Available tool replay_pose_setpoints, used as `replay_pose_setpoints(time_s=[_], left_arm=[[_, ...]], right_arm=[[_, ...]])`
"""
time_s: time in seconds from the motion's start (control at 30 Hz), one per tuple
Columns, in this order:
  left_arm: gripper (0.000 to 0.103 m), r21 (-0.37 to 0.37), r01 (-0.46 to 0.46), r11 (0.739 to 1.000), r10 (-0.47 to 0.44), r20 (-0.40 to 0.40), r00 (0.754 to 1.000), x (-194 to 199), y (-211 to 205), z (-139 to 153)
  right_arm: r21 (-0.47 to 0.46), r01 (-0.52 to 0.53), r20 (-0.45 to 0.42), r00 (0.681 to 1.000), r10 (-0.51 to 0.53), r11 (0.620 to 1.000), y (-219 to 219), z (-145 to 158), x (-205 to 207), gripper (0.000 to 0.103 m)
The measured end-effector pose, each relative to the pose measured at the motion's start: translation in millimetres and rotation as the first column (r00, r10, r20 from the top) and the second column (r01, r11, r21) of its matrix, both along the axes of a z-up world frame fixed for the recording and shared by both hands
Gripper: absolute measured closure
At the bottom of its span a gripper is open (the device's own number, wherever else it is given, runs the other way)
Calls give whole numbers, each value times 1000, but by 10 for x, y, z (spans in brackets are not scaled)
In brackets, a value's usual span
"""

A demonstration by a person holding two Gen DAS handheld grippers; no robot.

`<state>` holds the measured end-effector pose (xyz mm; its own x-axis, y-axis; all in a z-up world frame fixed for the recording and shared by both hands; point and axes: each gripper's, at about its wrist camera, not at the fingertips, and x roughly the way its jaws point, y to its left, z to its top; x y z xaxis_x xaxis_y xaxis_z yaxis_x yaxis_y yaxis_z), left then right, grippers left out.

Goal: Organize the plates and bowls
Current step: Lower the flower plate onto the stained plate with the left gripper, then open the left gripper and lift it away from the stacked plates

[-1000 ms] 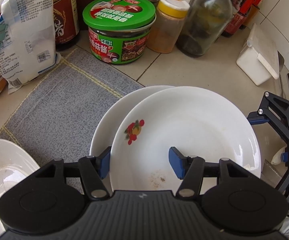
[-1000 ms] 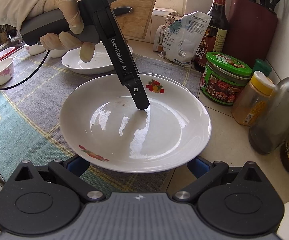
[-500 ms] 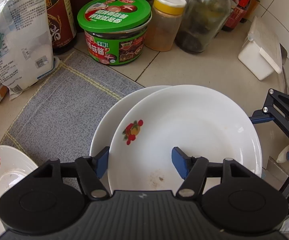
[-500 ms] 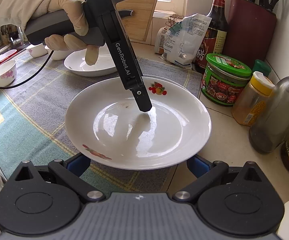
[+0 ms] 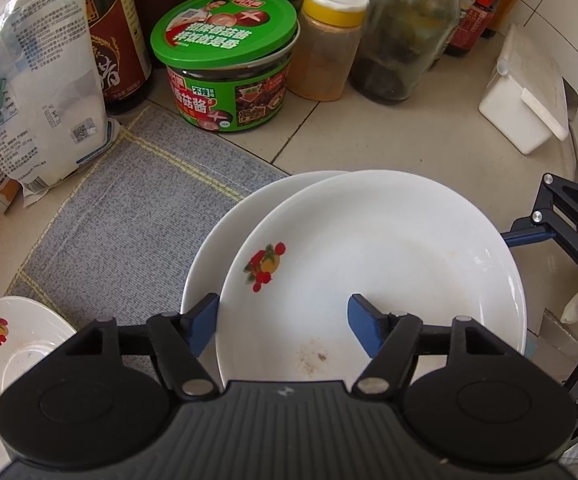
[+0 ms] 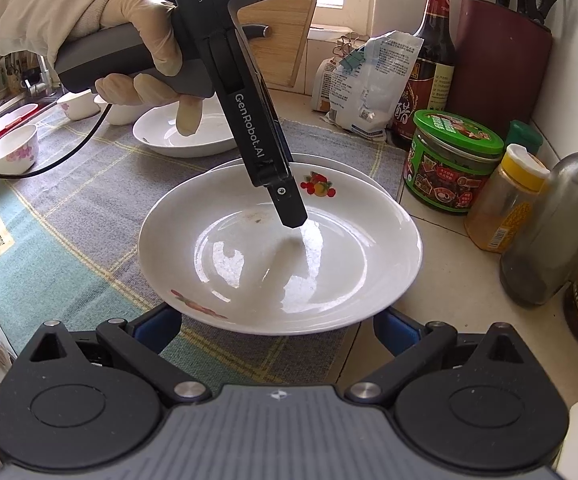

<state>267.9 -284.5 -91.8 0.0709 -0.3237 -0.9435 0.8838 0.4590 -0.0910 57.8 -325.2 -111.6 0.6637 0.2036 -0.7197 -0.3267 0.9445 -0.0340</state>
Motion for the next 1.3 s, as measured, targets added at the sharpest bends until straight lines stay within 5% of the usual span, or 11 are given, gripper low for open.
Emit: replay_pose_setpoints(time_s=[1.3], left_arm=[[22,-12,-37,999,38,62,997,-50,68,115]], right_arm=[[12,-15,4,1000,15,1000,-22,-27,-2,0]])
